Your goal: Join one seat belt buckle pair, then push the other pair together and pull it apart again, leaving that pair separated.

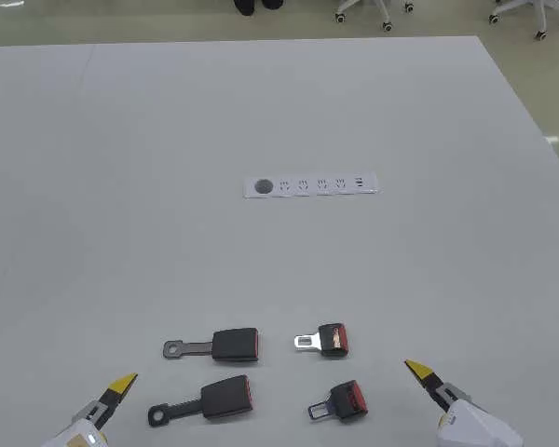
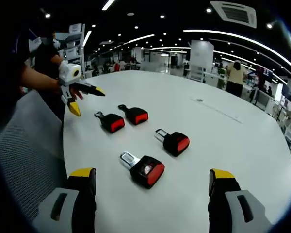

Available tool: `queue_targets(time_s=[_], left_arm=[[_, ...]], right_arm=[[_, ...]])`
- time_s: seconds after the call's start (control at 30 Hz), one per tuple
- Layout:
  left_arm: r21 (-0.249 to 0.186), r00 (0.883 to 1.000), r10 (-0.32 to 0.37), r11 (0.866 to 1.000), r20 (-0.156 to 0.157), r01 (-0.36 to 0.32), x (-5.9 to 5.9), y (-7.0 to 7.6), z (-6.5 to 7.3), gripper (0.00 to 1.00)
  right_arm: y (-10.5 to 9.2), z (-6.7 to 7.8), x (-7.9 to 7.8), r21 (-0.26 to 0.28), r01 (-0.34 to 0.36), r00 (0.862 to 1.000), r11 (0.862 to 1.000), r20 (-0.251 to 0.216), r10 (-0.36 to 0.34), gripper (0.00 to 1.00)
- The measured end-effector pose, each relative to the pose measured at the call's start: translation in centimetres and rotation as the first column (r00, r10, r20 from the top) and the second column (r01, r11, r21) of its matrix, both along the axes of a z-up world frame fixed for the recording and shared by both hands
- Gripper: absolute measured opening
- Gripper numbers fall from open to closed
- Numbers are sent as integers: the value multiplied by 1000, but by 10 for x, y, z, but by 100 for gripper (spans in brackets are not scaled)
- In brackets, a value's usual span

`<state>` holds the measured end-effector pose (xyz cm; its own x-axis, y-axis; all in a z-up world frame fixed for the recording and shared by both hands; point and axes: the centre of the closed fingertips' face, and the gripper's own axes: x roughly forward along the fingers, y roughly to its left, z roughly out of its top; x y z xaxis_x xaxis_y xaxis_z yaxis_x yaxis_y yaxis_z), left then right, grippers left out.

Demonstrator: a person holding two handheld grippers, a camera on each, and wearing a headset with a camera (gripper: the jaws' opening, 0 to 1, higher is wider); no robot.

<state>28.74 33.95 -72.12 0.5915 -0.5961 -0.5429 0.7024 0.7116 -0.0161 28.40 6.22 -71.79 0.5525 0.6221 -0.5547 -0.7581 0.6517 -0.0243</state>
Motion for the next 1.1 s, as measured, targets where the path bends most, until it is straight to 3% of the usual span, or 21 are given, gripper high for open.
queue_targets(time_s=[1.1], left_arm=[[6,1000,-15,1000,1,15,-4,-6,1,96]], right_arm=[[-1,-2,-3,-15,-16,1000,1000,2,16,97]])
